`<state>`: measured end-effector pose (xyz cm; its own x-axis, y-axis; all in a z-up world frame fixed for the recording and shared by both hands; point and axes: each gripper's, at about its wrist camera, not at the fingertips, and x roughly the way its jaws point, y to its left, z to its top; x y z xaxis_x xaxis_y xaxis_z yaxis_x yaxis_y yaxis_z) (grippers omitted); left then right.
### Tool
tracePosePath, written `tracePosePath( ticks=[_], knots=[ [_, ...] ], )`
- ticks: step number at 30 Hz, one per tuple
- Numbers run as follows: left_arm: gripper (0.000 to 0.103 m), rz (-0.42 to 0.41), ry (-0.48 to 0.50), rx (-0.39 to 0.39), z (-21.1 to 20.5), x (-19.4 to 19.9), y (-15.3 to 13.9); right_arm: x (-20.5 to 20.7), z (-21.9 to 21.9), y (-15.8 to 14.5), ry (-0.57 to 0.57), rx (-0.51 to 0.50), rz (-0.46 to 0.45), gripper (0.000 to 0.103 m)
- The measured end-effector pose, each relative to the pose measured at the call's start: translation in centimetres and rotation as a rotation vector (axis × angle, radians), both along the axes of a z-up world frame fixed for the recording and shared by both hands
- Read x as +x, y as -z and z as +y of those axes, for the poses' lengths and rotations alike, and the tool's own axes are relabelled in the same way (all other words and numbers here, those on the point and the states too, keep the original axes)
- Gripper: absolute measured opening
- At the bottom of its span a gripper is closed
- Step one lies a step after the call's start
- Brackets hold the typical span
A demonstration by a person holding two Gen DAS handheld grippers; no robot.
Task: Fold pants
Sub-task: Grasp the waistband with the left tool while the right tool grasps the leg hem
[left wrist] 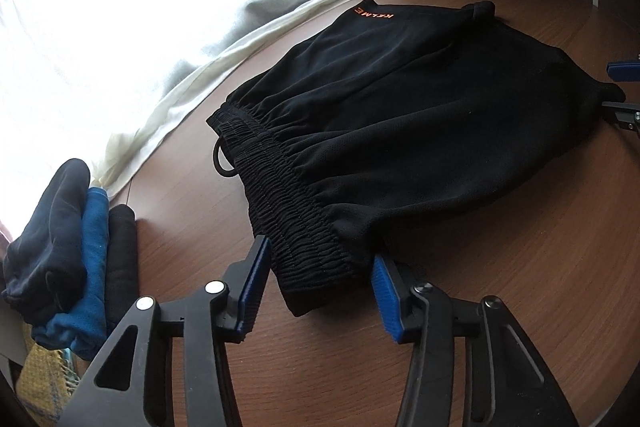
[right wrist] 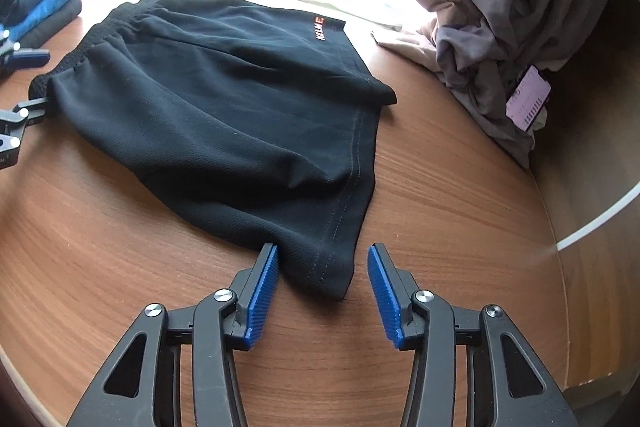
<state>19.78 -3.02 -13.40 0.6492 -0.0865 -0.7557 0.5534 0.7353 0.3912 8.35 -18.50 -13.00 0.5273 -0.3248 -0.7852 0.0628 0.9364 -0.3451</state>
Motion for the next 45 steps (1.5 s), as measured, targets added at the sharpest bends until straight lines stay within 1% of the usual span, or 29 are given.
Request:
tracePosePath(
  ticks=[1,2,3,5,6,7,8,9,12,16,21,29,30,31,35,39,43,45],
  knots=[
    [0.044,0.004,-0.001,-0.002,0.0,0.0,0.0,0.0,-0.1,0.0,0.006,0.008,0.000,0.046],
    [0.042,0.004,-0.002,-0.006,0.0,0.0,-0.1,0.1,-0.2,0.0,0.011,0.017,0.003,0.039],
    [0.039,0.003,-0.003,-0.012,0.0,0.0,-0.2,0.1,-0.4,0.0,0.013,0.028,0.009,0.034],
    [0.029,0.012,0.000,-0.027,0.0,0.0,-0.4,0.2,-0.5,0.0,0.019,0.039,0.009,0.031],
    [0.027,0.016,-0.003,-0.030,0.0,0.0,-0.4,0.2,-0.5,0.1,0.022,0.038,0.010,0.025],
    [0.027,0.016,-0.007,-0.034,0.0,0.0,-0.4,0.2,-0.5,0.1,0.023,0.039,0.011,0.022],
    [0.027,0.016,-0.012,-0.039,0.0,0.0,-0.4,0.2,-0.5,0.1,0.022,0.046,0.013,0.017],
    [0.027,0.019,-0.015,-0.043,0.0,0.1,-0.5,0.2,-0.6,0.1,0.023,0.052,0.013,0.014],
    [0.026,0.014,-0.024,-0.047,0.0,0.0,-0.8,0.1,-0.5,-0.2,0.034,0.049,0.006,0.010],
    [0.026,-0.002,-0.040,-0.045,0.4,-0.3,-1.5,-0.5,-0.6,-2.0,0.047,0.057,-0.039,0.008],
    [0.025,-0.011,-0.051,-0.067,0.9,-1.2,-2.9,-1.4,-0.8,-5.2,0.067,0.104,-0.104,0.008],
    [0.023,-0.021,-0.068,-0.099,2.2,-3.8,-6.0,-2.3,-0.6,-9.6,0.070,0.124,-0.207,0.007],
    [0.022,-0.023,-0.070,-0.104,2.3,-4.2,-6.4,-2.5,-0.6,-10.1,0.070,0.127,-0.218,0.008],
    [0.012,-0.022,-0.069,-0.110,2.5,-4.6,-6.8,-2.7,-0.5,-10.5,0.071,0.131,-0.224,0.008],
    [0.011,-0.016,-0.074,-0.136,3.1,-6.1,-8.3,-3.8,-0.3,-12.0,0.077,0.161,-0.244,0.008],
    [0.007,-0.032,-0.061,-0.154,3.2,-7.3,-9.2,-5.2,0.1,-13.6,0.076,0.179,-0.276,0.007],
    [0.005,-0.040,-0.047,-0.166,3.1,-7.6,-10.4,-5.9,0.7,-15.2,0.070,0.172,-0.314,0.007],
    [0.004,-0.035,-0.040,-0.186,3.2,-7.5,-11.5,-6.2,1.0,-16.2,0.063,0.164,-0.336,0.007]
  ],
)
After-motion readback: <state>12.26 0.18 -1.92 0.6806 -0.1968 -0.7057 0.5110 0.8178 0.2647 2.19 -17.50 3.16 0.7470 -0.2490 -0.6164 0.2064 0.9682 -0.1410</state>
